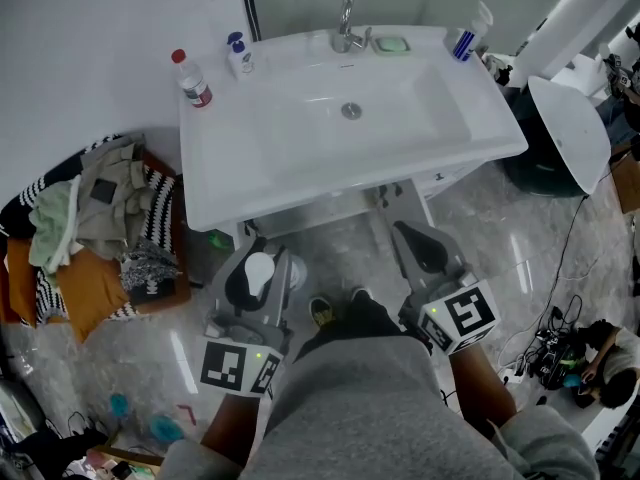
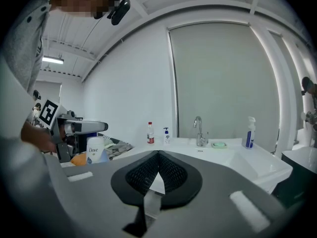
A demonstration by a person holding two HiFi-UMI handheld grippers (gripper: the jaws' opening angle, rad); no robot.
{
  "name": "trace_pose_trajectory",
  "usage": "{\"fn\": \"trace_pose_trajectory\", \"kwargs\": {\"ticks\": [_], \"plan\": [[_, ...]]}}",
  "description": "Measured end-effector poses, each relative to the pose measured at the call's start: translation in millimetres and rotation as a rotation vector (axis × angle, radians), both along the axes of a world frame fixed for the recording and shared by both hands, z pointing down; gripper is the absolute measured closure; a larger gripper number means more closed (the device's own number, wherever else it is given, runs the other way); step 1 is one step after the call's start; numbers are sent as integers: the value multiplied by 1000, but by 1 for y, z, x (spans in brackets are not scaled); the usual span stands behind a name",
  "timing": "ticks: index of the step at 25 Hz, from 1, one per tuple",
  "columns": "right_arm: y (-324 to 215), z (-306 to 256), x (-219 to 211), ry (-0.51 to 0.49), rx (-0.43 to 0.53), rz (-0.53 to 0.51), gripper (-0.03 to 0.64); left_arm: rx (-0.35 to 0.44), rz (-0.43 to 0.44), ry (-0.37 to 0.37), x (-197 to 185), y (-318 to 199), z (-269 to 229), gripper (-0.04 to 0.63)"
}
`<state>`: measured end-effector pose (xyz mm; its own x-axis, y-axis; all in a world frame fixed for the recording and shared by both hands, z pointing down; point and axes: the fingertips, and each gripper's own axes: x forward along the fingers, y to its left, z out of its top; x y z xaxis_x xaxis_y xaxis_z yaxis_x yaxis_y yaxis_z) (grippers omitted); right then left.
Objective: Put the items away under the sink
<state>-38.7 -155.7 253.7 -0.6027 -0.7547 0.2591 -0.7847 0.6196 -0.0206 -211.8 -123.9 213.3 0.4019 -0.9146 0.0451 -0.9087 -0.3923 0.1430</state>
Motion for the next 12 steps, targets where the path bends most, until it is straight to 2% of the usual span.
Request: {"fn": "trace_pose_trajectory", "kwargs": {"ticks": [12], "plan": [[-10,0,13,8,14,12,623,5,26,-4,18,-12,2,474]]}}
